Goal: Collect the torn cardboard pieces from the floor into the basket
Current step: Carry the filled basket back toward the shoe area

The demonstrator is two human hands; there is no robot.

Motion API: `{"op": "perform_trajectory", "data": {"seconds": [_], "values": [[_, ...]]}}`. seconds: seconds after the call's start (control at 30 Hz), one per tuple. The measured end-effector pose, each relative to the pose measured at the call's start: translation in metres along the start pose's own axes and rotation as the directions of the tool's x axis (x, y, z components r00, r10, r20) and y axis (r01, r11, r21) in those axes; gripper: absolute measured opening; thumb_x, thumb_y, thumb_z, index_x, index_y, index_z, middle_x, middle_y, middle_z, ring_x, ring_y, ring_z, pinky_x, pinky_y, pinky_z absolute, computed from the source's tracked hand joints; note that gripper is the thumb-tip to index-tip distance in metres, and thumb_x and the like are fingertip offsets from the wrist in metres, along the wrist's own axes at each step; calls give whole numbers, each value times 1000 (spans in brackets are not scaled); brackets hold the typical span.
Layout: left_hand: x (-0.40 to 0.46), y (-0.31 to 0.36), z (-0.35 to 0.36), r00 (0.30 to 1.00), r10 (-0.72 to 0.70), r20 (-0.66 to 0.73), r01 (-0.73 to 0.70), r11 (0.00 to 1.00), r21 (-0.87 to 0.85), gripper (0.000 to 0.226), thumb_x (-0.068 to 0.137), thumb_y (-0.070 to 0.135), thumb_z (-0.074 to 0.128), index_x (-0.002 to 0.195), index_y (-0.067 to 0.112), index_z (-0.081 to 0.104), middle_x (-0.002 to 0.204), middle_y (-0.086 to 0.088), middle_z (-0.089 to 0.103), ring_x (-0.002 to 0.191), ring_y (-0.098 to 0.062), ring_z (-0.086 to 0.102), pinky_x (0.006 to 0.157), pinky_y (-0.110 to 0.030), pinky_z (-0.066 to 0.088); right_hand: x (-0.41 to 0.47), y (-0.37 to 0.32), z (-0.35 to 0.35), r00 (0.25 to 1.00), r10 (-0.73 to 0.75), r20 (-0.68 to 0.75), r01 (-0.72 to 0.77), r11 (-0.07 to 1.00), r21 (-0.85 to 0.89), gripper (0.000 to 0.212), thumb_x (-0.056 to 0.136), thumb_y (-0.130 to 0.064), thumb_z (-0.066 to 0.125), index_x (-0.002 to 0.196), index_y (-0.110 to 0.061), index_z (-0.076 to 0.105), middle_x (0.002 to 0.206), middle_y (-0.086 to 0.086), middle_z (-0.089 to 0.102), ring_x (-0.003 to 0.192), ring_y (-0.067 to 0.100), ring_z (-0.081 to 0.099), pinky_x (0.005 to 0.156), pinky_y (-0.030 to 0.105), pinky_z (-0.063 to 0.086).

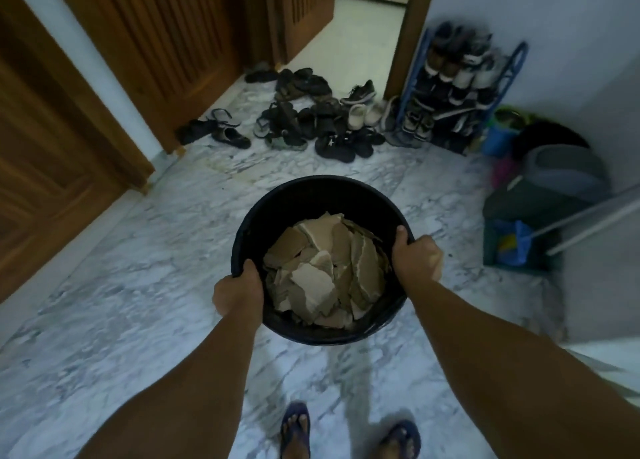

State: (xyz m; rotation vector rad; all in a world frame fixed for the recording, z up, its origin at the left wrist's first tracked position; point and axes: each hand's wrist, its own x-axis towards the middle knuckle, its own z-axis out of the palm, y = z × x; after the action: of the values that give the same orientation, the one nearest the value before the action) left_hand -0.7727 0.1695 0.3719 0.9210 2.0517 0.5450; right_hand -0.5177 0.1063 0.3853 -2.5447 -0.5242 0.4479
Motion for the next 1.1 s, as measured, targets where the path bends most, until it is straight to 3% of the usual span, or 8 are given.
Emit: {"op": "perform_trajectory", "data": {"seconds": [0.17,0.3,0.4,0.53,0.67,0.8,1.0,1.1], "values": [[-43,35,68,990,138,-7,-133,969,206,60,97,53,40,82,-1,60,82,-18,61,76,-34,58,66,-34,45,59,46,-40,999,29,-25,-31,998,-61,62,100,-54,35,124,0,55,121,23,62,110,38,59,85,41,46],[-81,54,127,981,194,-8,-186,951,247,64,96,57,37,89,-1,64,88,-20,64,77,-34,59,65,-35,45,109,88,-79,1000,15,-20,-16,997,-75,63,100,-56,34,121,-1,55,119,22,63,109,38,59,85,42,46],[-113,70,177,978,209,20,-208,950,235,64,97,56,37,88,-2,63,86,-20,62,74,-32,55,64,-35,42,151,122,-110,1000,-15,-24,14,999,-49,62,98,-58,39,115,-1,55,114,23,64,106,40,60,77,40,44],[-148,89,236,973,217,77,-229,945,233,67,96,57,37,98,-4,64,95,-22,64,88,-37,61,71,-37,46,196,165,-146,997,-70,-44,69,997,-24,57,99,-51,44,111,3,55,109,27,63,103,42,60,71,37,38],[-174,103,286,963,230,138,-256,943,215,66,97,56,38,97,-5,64,93,-20,63,84,-35,58,71,-36,44,231,204,-167,996,22,-90,-7,987,162,53,102,-43,40,106,6,60,106,31,64,100,44,61,76,41,45],[-197,120,341,950,240,201,-282,933,222,62,96,59,36,88,1,57,87,-16,57,76,-29,50,69,-35,40,268,236,-187,986,127,-103,-103,970,219,49,104,-36,40,105,9,59,109,33,62,101,45,59,77,41,43],[-214,140,426,936,239,260,-303,922,242,74,96,61,33,112,-5,63,110,-24,63,97,-37,59,74,-36,40,328,282,-200,969,219,-116,-192,959,208,50,100,-41,48,101,7,62,100,28,65,96,41,62,74,37,42],[-227,149,468,927,254,275,-319,921,224,73,98,57,30,117,-6,62,115,-26,62,106,-40,57,80,-39,41,358,303,-206,958,267,-105,-247,955,166,51,100,-44,46,110,4,61,108,26,64,102,41,61,83,41,47]]}}
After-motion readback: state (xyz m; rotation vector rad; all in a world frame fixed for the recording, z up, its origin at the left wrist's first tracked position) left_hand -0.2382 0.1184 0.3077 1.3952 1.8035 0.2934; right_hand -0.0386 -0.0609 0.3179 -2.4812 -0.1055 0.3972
